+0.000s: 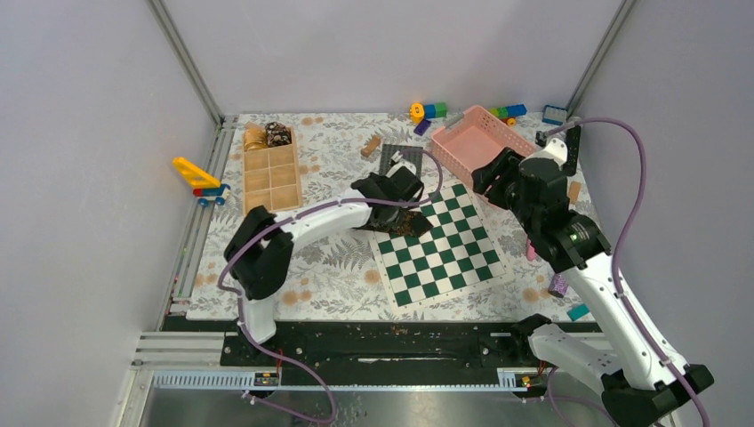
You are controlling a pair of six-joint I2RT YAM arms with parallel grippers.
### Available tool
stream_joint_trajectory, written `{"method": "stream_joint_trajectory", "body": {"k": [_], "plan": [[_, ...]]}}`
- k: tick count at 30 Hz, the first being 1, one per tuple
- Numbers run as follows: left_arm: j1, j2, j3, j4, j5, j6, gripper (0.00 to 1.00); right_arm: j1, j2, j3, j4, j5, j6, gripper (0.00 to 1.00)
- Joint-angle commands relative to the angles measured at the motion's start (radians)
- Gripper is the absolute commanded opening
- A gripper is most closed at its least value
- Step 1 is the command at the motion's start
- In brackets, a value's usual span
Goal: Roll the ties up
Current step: Roll the tie at the center of the board.
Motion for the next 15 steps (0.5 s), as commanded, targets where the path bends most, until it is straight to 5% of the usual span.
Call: {"method": "stream_joint_trajectory", "body": {"k": [1,9,15], "plan": [[0.022,-0.175,-0.044,0.110,0.069,-0.028,0.70,-0.011,0.038,0.002,0.003,0.064,0.077,0.61],[0.262,-0.443,-0.319,0.339,0.318,-0.149,0.72,-0.019,0.139,-0.047,0.109,-0.030,0.110,0.60],[0.474,-0.533,-0.572,0.653,0.629,-0.294,0.72,-0.005,0.414,-0.045,0.297,-0.432,0.118,0.50]]}}
